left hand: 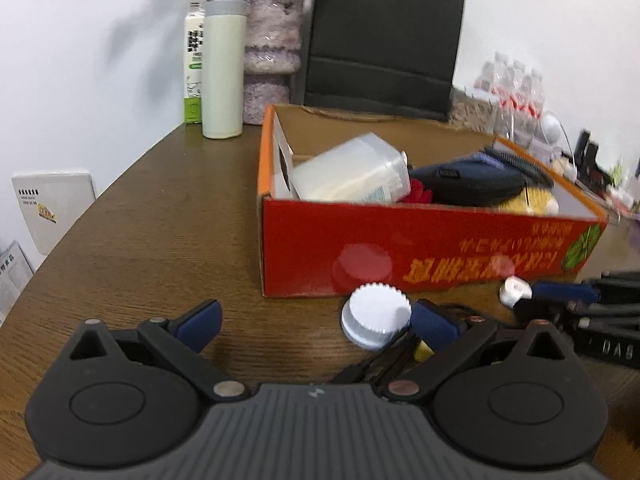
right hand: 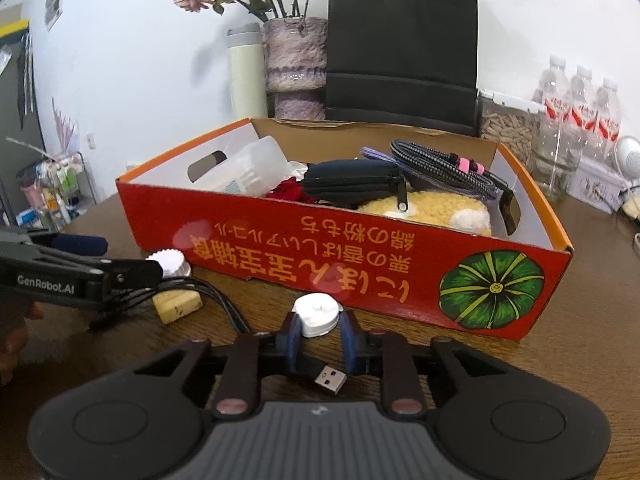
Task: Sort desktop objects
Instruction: 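Grasp the black USB cable with the left tool while the right grasps the white round cap, then carry the cable over the box with the left tool while the right carries the round cap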
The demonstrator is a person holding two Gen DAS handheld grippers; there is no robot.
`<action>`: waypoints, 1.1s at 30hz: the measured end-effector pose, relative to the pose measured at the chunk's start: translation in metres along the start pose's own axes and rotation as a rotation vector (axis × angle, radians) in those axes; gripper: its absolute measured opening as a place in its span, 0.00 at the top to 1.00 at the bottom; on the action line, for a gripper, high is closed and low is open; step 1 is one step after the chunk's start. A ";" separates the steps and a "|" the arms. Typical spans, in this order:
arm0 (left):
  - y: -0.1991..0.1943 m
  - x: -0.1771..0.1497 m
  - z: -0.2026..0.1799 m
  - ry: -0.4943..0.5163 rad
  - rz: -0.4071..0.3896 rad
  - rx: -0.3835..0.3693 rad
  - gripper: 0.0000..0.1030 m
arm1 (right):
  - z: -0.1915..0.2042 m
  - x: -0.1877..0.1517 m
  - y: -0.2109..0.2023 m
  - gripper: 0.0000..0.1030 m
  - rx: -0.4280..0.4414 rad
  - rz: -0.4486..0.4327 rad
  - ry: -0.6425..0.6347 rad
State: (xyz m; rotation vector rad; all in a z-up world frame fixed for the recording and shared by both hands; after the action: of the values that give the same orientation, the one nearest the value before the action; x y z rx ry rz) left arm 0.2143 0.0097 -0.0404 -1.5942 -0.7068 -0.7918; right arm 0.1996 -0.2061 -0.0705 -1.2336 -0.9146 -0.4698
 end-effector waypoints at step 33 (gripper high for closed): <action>-0.008 -0.018 -0.039 0.200 0.031 -0.032 0.54 | -0.008 -0.005 -0.044 0.75 0.005 -0.117 0.018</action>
State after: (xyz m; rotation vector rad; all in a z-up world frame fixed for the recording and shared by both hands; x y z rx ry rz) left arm 0.1928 -0.0280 -0.0462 -1.5258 -0.5263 -0.9286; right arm 0.1667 -0.2280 -0.0486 -1.1734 -0.9760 -0.5699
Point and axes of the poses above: each gripper's, at about its wrist camera, not at the fingertips, and y roughly the way its jaws point, z to its left, x to its top, the point moved 3 cm from there along y, roughly the way its jaws point, and after that the axes turned 1 degree about -x, right-handed, at the moved point
